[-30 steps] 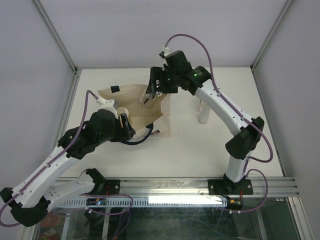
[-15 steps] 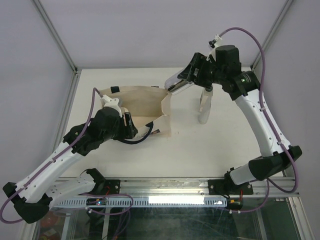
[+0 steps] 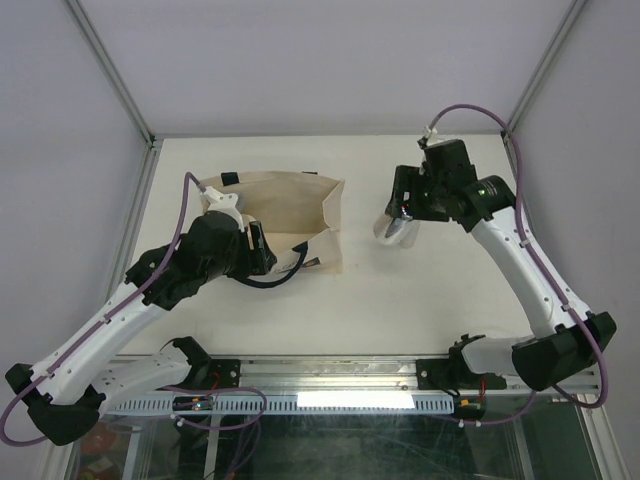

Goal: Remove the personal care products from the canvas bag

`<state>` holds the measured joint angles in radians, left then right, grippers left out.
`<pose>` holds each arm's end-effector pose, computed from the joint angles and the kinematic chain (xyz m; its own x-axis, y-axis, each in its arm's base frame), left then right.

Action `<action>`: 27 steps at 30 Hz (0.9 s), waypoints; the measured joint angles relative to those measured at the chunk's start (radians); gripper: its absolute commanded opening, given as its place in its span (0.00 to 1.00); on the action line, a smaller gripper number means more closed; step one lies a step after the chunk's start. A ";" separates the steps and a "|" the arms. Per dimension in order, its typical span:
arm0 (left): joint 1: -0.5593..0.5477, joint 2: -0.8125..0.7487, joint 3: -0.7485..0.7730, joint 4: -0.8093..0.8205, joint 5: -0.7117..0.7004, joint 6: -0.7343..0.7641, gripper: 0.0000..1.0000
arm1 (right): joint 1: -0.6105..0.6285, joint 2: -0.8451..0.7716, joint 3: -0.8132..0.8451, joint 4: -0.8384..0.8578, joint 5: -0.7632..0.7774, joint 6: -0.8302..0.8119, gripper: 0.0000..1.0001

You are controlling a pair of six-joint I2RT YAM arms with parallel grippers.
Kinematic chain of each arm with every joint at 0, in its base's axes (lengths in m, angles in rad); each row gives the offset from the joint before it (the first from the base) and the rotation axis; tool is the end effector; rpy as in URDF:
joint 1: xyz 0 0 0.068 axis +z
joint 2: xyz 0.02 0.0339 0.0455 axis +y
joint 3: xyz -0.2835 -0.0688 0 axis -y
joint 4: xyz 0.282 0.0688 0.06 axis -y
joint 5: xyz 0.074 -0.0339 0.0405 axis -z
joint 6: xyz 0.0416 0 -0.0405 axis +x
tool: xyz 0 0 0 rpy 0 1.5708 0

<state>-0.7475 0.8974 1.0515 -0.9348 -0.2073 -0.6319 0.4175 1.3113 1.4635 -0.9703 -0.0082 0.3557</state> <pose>0.1482 -0.1257 0.3570 -0.7461 -0.0966 -0.6588 0.1454 0.9419 -0.3028 0.2704 0.1203 0.4052 -0.7684 0.0401 -0.6387 -0.1525 0.9578 0.2437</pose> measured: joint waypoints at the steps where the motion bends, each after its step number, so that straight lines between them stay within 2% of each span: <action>1: 0.000 0.000 0.000 0.000 0.000 0.000 0.62 | 0.000 -0.010 -0.026 0.000 0.019 -0.011 0.00; 8: 0.000 0.000 0.000 0.000 0.000 0.000 0.64 | 0.000 -0.100 -0.255 0.037 0.133 -0.053 0.00; 15: 0.000 0.004 0.001 0.000 0.000 0.000 0.69 | 0.000 -0.182 -0.457 0.162 0.164 -0.106 0.00; 27: 0.000 0.013 0.009 0.000 0.000 0.003 0.69 | 0.000 -0.220 -0.621 0.361 0.259 -0.179 0.00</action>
<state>-0.7475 0.9100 1.0603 -0.9348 -0.2070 -0.6285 0.4175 1.0912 0.8429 -0.6094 0.2508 0.1768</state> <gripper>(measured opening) 0.692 0.752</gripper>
